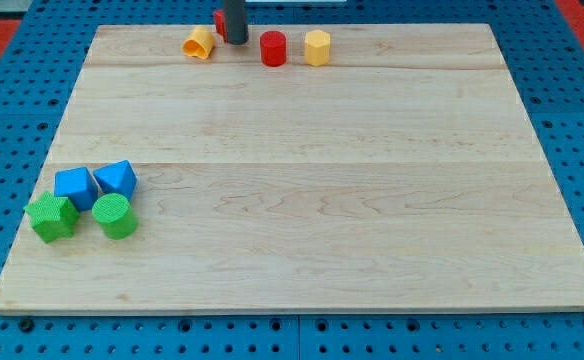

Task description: Move the red circle to the center of the board

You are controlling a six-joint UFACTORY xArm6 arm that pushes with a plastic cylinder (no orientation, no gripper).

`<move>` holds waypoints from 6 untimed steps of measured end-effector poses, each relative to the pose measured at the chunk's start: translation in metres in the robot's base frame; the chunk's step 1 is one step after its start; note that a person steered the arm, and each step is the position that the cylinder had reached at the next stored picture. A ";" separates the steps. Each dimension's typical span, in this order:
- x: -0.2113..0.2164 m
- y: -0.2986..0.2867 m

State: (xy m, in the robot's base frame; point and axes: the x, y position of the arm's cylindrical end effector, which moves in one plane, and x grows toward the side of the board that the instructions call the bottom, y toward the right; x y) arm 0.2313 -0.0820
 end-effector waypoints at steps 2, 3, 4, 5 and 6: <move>-0.003 -0.016; -0.024 -0.008; -0.022 0.038; 0.025 0.080; 0.072 0.119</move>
